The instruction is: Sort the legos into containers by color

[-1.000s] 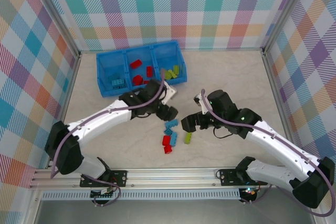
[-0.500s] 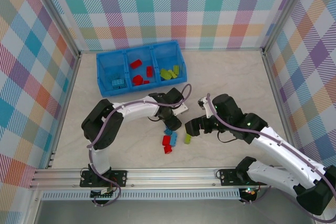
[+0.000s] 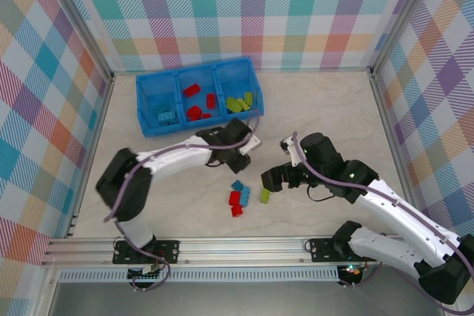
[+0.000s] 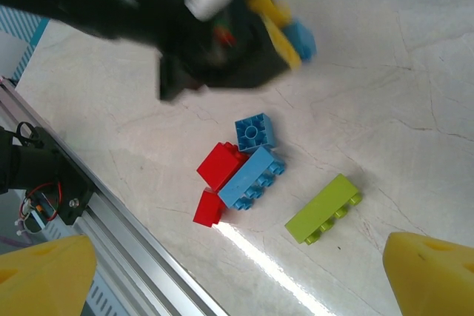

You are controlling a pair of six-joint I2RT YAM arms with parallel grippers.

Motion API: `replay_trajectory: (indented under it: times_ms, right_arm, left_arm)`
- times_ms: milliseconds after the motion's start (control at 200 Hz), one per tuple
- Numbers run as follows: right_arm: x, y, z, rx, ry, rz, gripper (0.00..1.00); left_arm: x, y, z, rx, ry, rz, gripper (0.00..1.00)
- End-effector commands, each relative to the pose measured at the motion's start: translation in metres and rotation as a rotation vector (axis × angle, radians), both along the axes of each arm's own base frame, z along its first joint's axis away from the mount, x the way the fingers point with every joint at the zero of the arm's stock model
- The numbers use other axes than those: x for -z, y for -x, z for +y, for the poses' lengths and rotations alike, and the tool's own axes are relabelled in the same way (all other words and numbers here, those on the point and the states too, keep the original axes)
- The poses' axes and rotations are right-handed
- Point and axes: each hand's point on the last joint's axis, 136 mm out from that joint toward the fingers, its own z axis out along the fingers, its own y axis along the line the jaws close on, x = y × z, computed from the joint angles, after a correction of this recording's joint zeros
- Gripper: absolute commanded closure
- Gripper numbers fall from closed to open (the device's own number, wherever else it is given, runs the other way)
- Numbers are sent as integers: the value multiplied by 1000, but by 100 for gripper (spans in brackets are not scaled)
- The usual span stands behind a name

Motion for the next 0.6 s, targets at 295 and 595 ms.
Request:
replay_trajectory:
  times_ms: [295,595]
  right_arm:
    - [-4,-4,15,-13,-63,15,0]
    - [-2,-2,1,58,-40,33,0]
  left_arm:
    - [-104,-154,239,-979,203,-371,83]
    - [-72,-212,297,-1230,118,-337,69]
